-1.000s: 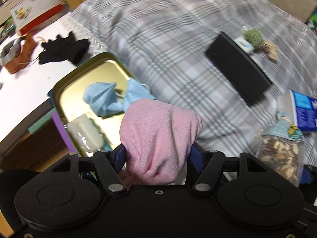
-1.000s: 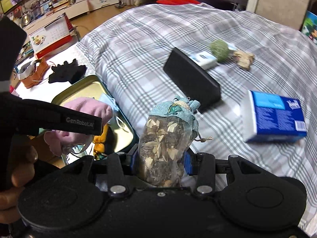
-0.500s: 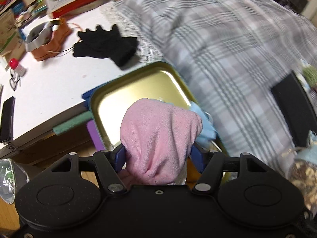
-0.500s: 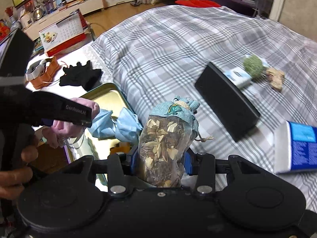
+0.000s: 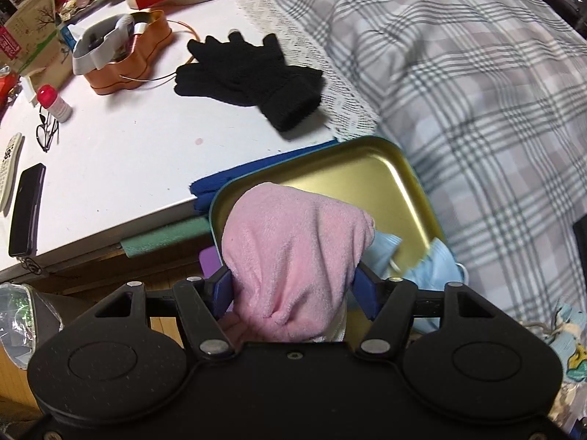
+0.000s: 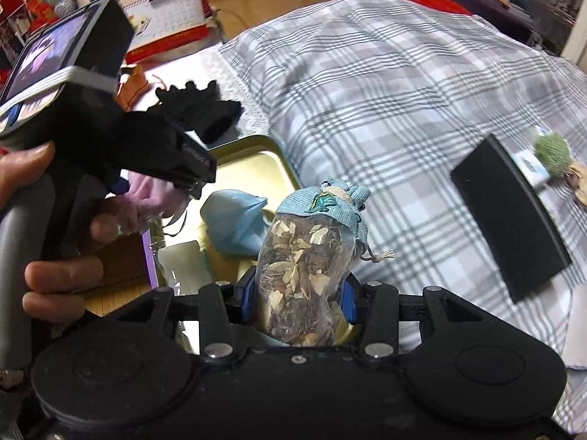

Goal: Organize soft objects
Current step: 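Release the pink bundle with left tool while right tool releases the sachet in tray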

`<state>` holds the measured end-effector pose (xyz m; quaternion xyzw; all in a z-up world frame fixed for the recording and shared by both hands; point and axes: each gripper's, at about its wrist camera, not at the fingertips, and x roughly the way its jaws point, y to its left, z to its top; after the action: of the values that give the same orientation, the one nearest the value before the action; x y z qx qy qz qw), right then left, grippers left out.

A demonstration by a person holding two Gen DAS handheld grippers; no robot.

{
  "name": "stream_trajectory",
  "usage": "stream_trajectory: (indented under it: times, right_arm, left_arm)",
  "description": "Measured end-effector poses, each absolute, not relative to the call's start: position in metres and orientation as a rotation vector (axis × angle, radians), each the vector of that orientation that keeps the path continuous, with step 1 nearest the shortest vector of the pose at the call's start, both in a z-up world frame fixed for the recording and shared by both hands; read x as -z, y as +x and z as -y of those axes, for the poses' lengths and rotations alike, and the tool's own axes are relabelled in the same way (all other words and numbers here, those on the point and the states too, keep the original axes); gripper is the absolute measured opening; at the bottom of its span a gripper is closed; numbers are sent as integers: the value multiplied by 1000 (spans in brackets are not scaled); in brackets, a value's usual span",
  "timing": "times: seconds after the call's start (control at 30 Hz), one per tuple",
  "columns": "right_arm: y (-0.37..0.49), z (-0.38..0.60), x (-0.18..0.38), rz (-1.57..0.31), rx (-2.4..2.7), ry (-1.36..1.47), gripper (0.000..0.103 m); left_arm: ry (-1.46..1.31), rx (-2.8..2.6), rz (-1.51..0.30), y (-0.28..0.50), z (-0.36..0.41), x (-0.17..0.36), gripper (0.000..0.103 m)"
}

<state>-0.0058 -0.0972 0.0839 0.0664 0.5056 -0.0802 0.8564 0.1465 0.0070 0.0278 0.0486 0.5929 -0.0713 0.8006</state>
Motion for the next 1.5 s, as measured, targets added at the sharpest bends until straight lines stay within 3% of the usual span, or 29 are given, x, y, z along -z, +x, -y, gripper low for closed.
stream_trajectory:
  times: [0.27,0.33,0.4,0.5,1.5]
  right_arm:
    - [17,84,-66,-1108,144,127,43]
    - [22,82,-62,-1118,143,131,44]
    - [25,82,-60,-1120,142,135,44]
    - [26,81,-61,-1103,150,125,52]
    - [9,98,-70,-1093,226,138,52]
  left_arm:
    - [107,152,-1286,154,-11,-12,64]
    - [117,150,-1269,154,-11,-13,73]
    - [118,151,-1258,155,-11,-16,76]
    - [119,151,-1250,156,-12,-17,80]
    - [134,194,-1220,119,-1,-33,80]
